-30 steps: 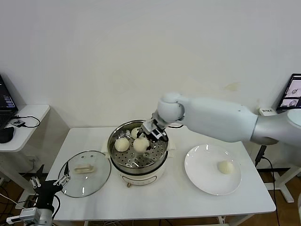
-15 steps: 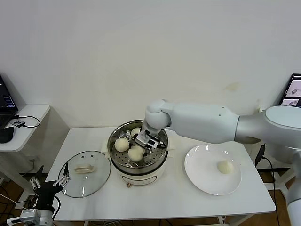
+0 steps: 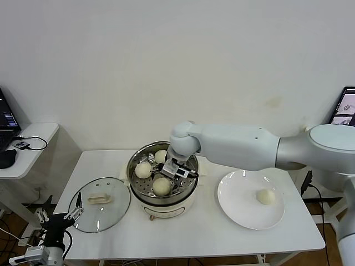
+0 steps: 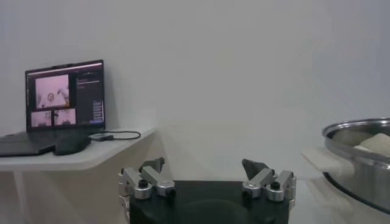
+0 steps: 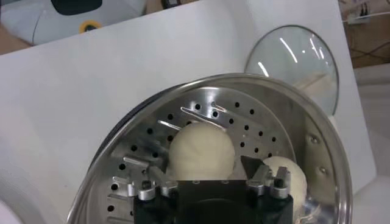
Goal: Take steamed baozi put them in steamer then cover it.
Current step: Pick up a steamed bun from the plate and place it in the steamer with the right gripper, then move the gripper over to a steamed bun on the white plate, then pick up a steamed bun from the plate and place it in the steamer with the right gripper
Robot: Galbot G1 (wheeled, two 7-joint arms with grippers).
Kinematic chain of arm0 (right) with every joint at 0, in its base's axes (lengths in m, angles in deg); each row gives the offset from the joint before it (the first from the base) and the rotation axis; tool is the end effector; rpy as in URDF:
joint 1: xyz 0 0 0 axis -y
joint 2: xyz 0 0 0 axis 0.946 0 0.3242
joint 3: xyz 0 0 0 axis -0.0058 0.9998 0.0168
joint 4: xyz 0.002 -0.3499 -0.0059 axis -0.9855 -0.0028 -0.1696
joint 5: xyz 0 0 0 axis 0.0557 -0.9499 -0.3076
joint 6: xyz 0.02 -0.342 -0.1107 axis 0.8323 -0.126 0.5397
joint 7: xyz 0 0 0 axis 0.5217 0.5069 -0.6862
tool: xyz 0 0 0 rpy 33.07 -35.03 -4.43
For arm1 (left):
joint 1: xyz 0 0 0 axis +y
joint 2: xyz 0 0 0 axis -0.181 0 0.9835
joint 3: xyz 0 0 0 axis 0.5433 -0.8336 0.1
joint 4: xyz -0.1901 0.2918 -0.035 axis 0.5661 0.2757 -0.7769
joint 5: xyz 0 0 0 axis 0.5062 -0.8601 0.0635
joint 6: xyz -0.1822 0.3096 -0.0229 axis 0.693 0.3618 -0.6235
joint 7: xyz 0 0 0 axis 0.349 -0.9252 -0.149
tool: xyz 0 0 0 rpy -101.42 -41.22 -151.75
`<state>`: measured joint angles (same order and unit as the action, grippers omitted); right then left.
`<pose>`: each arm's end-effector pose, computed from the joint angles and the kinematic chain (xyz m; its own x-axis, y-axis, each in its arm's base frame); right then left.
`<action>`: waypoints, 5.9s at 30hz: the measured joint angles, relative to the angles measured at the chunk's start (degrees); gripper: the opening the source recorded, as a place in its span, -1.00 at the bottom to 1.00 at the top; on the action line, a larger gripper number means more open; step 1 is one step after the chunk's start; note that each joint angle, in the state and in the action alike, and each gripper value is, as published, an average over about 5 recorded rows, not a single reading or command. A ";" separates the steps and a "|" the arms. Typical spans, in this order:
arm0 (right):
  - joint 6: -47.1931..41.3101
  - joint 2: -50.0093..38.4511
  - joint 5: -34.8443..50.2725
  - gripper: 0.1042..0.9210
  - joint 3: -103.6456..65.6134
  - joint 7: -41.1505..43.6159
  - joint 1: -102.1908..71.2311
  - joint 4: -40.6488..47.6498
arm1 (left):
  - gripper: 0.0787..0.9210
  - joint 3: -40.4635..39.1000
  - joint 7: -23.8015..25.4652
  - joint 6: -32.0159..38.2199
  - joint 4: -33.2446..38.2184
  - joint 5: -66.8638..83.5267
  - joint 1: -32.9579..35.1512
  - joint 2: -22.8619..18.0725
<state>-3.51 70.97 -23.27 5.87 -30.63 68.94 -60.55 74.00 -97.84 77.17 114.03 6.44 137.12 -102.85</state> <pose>0.5068 0.1913 -0.1102 -0.0739 -0.3242 0.9431 -0.3367 -0.8820 -0.3296 0.1619 0.1372 -0.3020 -0.9760 -0.2141 0.0406 -0.2084 0.9714 0.1136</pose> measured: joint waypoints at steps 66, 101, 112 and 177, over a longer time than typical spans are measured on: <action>-26.76 -41.39 -11.70 0.76 -26.18 3.19 -31.40 -1.34 | 0.77 0.84 0.11 -0.98 -0.30 -0.38 0.21 2.30; -27.71 -37.17 -13.35 0.72 -30.57 2.72 -34.18 3.68 | 0.77 0.64 0.13 -0.96 -0.01 -0.43 0.37 1.94; -27.69 -36.63 -13.96 0.42 -30.86 3.15 -34.33 4.60 | 0.77 0.72 0.13 -0.95 0.09 -0.43 0.49 1.79; -49.65 -3.81 29.32 0.11 -5.12 -10.73 -0.90 2.27 | 0.77 0.64 0.11 -0.83 -0.22 -0.47 -1.18 2.38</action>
<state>-53.16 67.17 6.05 0.75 -41.36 68.03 -58.28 74.64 -97.74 76.34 113.82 5.97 135.95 -100.48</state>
